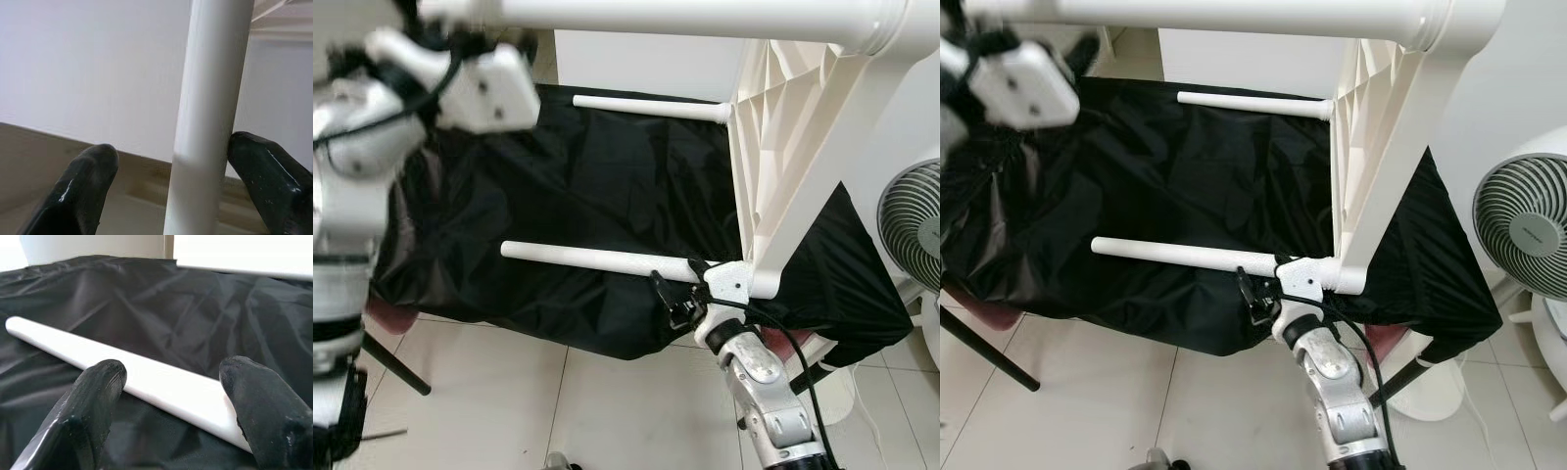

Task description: Building children table

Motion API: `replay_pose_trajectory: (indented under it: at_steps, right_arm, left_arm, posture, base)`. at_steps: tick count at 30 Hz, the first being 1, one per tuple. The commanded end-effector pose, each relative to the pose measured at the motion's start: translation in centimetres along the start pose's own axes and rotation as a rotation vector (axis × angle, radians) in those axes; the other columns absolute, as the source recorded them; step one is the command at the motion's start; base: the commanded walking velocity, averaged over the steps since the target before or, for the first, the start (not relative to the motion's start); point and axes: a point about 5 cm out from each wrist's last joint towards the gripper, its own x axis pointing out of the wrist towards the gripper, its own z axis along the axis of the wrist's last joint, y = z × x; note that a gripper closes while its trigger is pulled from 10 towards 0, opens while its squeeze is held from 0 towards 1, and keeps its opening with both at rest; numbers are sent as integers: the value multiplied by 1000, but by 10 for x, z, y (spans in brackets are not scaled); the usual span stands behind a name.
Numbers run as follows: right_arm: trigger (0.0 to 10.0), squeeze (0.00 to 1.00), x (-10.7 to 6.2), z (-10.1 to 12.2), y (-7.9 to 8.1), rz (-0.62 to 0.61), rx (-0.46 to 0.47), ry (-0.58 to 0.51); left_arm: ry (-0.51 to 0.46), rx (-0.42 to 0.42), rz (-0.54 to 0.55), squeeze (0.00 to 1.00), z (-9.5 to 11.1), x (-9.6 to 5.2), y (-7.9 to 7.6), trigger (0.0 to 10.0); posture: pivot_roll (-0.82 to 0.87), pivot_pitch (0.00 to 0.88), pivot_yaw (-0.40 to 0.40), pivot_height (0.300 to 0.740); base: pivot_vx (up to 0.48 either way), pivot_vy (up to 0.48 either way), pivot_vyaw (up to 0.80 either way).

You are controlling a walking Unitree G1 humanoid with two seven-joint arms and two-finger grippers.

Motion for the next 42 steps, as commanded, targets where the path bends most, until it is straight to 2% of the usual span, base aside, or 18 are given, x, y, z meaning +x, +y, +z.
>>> replay_pose_trajectory:
  at_steps: [1,8,17,28,29,30,31,34,35,37,38,39,40,41,42]
  right_arm:
    - [10000,0,0,-3,0,6,-8,12]
    - [10000,0,0,-6,2,6,-7,16]
    - [10000,0,0,-9,3,4,0,22]
    - [10000,0,2,-16,4,4,15,46]
    - [10000,0,1,-19,5,3,17,58]
    - [10000,0,1,-19,5,3,17,58]
    - [10000,0,1,-22,6,4,19,66]
    - [10000,0,0,-24,8,7,20,70]
    - [10000,0,1,-23,8,6,22,69]
    - [10000,0,1,-23,8,5,23,67]
    - [10000,0,1,-23,7,3,23,65]
    - [10000,0,1,-23,7,3,23,65]
    - [10000,0,2,-23,7,0,24,64]
    - [10000,0,2,-23,7,0,24,64]
    - [10000,0,1,-23,7,-2,24,64]
  left_arm:
    - [-18,12,56,0,4,11,-4,10000]
    - [-64,24,48,0,9,29,-5,10000]
    - [-98,18,29,0,14,37,-9,10000]
    - [-179,-61,50,0,35,50,-12,10000]
    - [-201,-80,65,0,41,53,-10,9333]
    - [-201,-80,65,0,41,53,-10,9333]
    - [-222,-80,71,0,46,56,-9,8706]
    - [-235,-72,72,0,49,58,-7,8745]
    - [-239,-68,70,0,50,58,-7,7255]
    - [-241,-68,69,0,50,59,-7,7255]
    - [-244,-61,69,0,51,59,-6,5725]
    - [-244,-61,69,0,51,59,-6,5725]
    - [-244,-59,70,0,51,59,-6,4863]
    - [-244,-59,70,0,51,59,-6,4863]
    - [-244,-53,69,0,51,59,-6,3294]
  posture:
    - [24,52,-2,740]
    - [17,52,1,740]
    - [24,50,2,740]
    - [36,44,-7,740]
    - [41,41,-7,740]
    - [41,41,-7,740]
    - [41,41,-7,740]
    - [45,39,-4,740]
    - [42,41,-2,740]
    - [42,41,-2,740]
    - [41,42,1,740]
    - [41,42,1,740]
    - [39,45,3,740]
    - [39,45,3,740]
    - [38,47,5,740]
  base:
    - [0,0,0]
    - [0,0,0]
    - [0,0,0]
    - [0,0,0]
    - [0,0,0]
    - [0,0,0]
    - [0,0,0]
    - [0,0,0]
    - [0,0,0]
    - [0,0,0]
    - [0,0,0]
    - [0,0,0]
    - [0,0,0]
    - [0,0,0]
    - [0,0,0]
